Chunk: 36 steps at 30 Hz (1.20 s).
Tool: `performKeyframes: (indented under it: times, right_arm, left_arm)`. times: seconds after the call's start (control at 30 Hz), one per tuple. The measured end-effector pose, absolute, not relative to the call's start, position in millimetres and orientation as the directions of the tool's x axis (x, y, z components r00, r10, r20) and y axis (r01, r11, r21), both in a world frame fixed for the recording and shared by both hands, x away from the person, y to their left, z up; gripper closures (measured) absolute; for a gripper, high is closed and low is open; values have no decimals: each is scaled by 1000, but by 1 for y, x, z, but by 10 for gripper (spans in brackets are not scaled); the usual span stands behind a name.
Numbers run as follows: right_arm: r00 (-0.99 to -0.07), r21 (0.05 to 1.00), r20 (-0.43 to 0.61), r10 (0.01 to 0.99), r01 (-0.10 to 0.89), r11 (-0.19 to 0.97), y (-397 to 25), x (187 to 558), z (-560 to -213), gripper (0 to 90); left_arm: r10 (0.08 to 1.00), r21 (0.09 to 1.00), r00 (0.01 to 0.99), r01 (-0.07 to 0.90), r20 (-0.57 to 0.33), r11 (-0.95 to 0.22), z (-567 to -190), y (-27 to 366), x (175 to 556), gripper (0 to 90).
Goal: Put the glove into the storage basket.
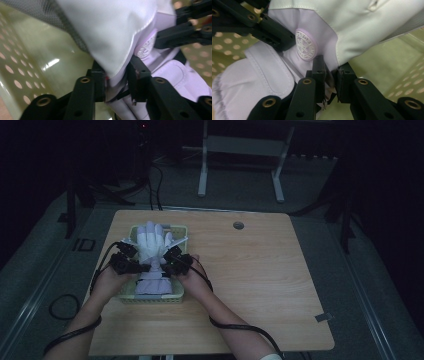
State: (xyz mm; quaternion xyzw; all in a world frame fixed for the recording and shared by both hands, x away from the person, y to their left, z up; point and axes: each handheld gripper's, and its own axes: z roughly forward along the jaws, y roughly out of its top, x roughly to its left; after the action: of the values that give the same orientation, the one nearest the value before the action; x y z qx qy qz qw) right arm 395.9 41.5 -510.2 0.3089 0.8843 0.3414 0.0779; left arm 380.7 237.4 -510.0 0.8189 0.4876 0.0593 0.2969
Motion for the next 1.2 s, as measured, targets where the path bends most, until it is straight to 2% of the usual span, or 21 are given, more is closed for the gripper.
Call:
performKeyframes:
  times: [0.1,0.2,0.37,0.43,0.47,0.57,0.67,0.77,0.83,0.9,1.0,1.2]
  right_arm:
    - [-798,618,84,596,511,597,46,397,-510,743]
    - [-795,588,77,602,523,616,49,398,-511,709]
    - [-791,580,85,605,533,616,41,402,-507,639]
    - [-796,609,83,600,517,601,35,402,-501,531]
    - [-798,622,89,597,513,592,32,402,-497,517]
    - [-827,682,119,549,470,561,19,402,-485,417]
    - [-843,709,142,519,452,541,8,401,-478,382]
    - [-850,727,159,501,445,523,-1,402,-475,261]
    - [-855,729,172,490,445,521,-6,403,-475,242]
    - [-864,733,179,470,436,523,-10,404,-477,185]
    - [-868,743,187,461,432,512,-16,405,-480,177]
    - [-879,759,186,439,412,503,-23,405,-478,174]
  left_arm:
    - [857,494,503,777,-114,-390,-516,229,383,523]
    - [878,453,478,786,-16,-420,-519,217,385,445]
    - [889,432,458,801,4,-415,-520,207,389,413]
    - [887,429,461,798,20,-424,-521,204,390,406]
    - [886,446,463,788,23,-424,-519,204,390,403]
    - [887,512,461,758,18,-404,-515,204,387,286]
    - [885,571,465,722,16,-390,-512,205,383,157]
    - [880,620,475,697,-20,-362,-509,209,379,90]
    - [882,655,471,671,-15,-347,-504,212,374,79]
    - [876,689,481,648,-38,-326,-498,215,368,79]
    - [857,722,508,623,-82,-300,-491,216,358,79]
    - [838,746,536,598,-99,-294,-482,209,340,79]
